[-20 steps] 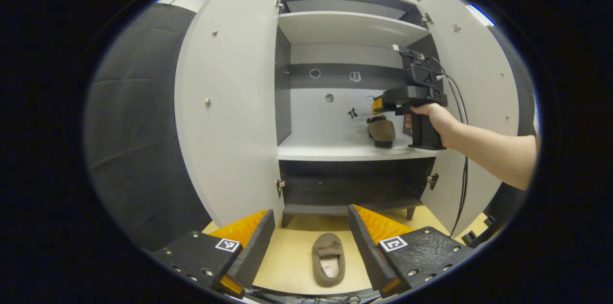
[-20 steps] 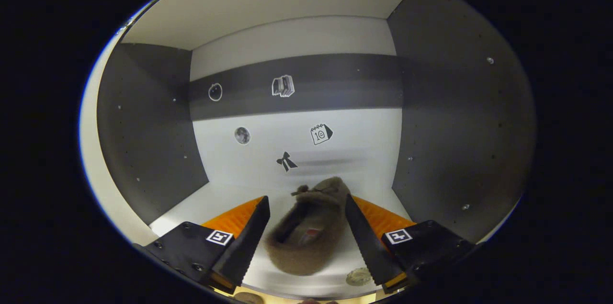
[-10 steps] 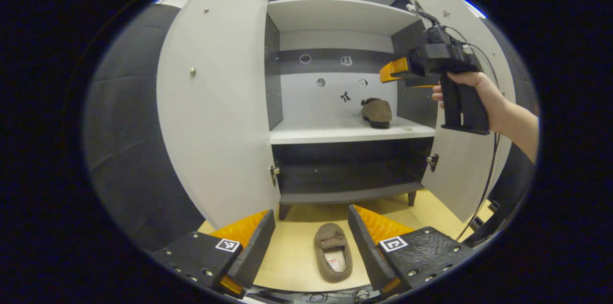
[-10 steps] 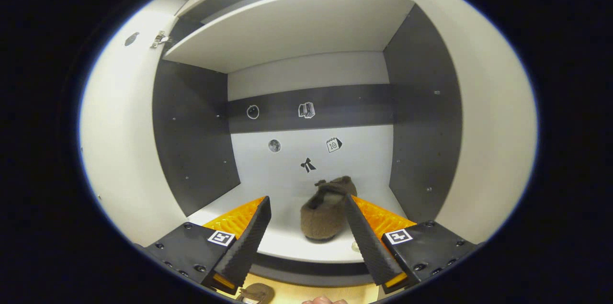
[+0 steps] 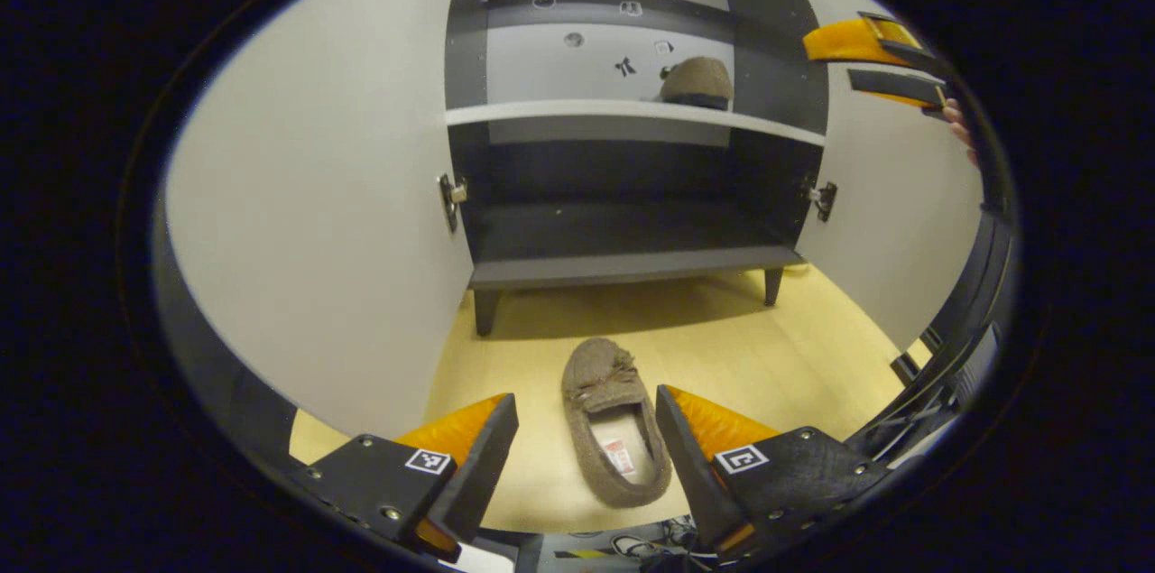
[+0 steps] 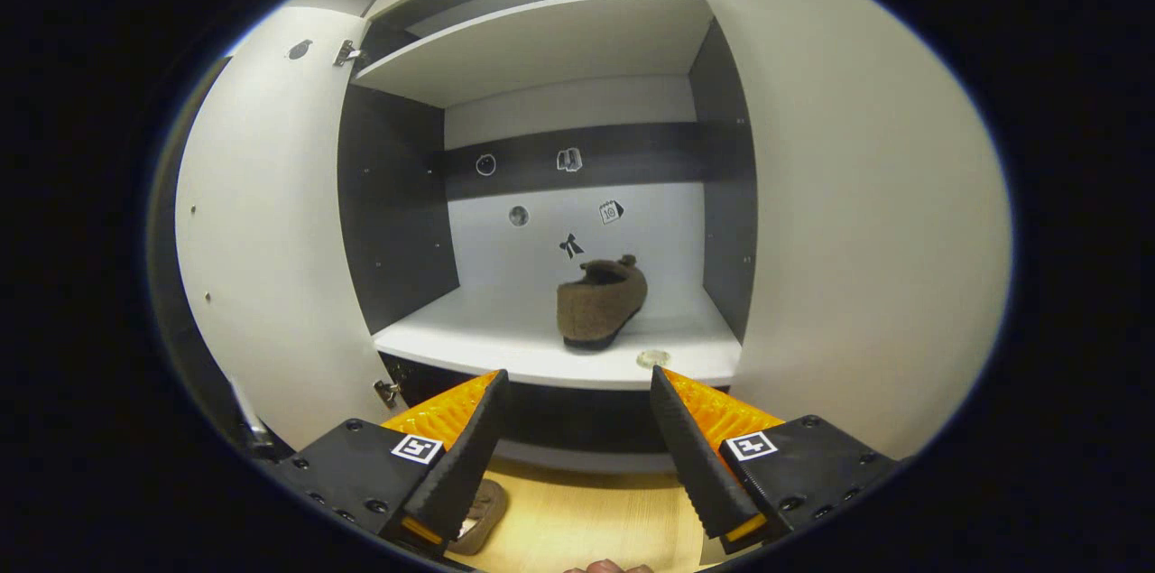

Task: Grab one shoe with the right hand and put it into the shoe cabinet, grab the other shoe with the left hand and put it into the shoe cabinet; then close the right door with the right hand and the left door with the left hand.

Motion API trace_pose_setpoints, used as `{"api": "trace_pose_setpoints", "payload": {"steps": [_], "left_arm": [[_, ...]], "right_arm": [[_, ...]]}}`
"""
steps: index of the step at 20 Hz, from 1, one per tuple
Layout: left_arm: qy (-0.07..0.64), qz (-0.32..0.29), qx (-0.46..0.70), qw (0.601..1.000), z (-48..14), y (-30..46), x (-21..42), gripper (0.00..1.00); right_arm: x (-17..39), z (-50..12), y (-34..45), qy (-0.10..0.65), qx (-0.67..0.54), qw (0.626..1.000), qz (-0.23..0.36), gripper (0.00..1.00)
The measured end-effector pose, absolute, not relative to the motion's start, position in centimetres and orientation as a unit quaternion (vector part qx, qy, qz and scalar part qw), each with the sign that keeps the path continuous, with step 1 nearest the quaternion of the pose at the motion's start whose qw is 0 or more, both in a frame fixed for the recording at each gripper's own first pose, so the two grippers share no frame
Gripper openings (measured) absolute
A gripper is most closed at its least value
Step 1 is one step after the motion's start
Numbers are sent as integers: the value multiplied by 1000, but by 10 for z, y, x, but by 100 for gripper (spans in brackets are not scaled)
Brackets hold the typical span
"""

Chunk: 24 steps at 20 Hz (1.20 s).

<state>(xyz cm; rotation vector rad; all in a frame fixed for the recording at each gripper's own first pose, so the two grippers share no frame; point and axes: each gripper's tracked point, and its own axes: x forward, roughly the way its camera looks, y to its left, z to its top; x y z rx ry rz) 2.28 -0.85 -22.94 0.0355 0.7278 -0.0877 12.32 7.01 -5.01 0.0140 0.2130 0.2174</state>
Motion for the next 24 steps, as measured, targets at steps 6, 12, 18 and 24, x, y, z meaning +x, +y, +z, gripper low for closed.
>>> {"api": "trace_pose_setpoints", "payload": {"steps": [6, 12, 18, 24], "left_arm": [[431, -54, 63, 899, -244, -5, 21, 90], [451, -64, 74, 887, -245, -4, 19, 94], [470, -109, 56, 874, -232, -20, 15, 49], [474, -69, 67, 875, -246, -11, 20, 23]], "right_arm": [[64, -74, 65, 126, -20, 985, 115, 98], [23, -89, 48, 138, -53, 984, 100, 98], [9, -74, 29, 109, -62, 990, 61, 95], [-4, -73, 21, 107, -60, 991, 44, 96]]}}
